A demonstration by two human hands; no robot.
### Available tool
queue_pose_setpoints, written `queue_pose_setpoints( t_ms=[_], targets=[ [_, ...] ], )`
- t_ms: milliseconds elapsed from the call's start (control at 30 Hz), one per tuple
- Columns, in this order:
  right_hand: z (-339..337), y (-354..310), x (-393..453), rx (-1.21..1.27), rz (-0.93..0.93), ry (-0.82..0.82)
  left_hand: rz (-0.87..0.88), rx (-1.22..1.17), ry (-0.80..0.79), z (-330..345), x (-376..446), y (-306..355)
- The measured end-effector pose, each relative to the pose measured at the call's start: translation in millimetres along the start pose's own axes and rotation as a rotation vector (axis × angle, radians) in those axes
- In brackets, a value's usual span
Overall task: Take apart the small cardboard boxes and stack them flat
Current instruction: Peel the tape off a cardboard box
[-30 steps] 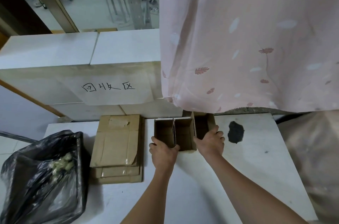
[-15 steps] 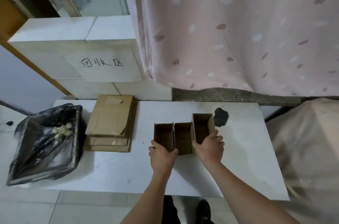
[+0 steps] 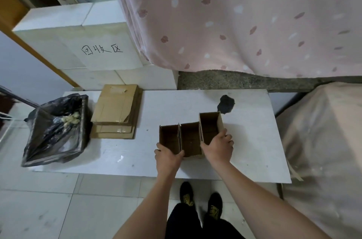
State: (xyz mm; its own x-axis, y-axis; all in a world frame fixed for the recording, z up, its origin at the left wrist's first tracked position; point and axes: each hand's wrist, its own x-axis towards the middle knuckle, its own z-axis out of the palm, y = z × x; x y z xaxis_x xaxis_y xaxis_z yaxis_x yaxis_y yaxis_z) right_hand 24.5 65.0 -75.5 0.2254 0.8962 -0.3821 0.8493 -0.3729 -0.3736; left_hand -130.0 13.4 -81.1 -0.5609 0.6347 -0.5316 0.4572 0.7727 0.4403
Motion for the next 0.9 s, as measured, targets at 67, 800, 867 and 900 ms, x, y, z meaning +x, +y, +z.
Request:
queue_pose_setpoints(
  t_ms=[67,800,867,900],
  targets=[
    [-3,1,4,0.017,0.012,-0.009,0.008,0.007,-0.013,-1,5,1],
    [-114,70,6,1.601,0.512,-0.149,0.051,-0.438,-0.541,46,-68,170],
    [-115,80,-2,1.683,0.491,-0.198,0.025,-0.564,-0.626,53,-80,177],
    [-116,84,-5,1.708,0.488,-0.219,0.020,-0.588,-0.634,57,-83,180]
  ],
)
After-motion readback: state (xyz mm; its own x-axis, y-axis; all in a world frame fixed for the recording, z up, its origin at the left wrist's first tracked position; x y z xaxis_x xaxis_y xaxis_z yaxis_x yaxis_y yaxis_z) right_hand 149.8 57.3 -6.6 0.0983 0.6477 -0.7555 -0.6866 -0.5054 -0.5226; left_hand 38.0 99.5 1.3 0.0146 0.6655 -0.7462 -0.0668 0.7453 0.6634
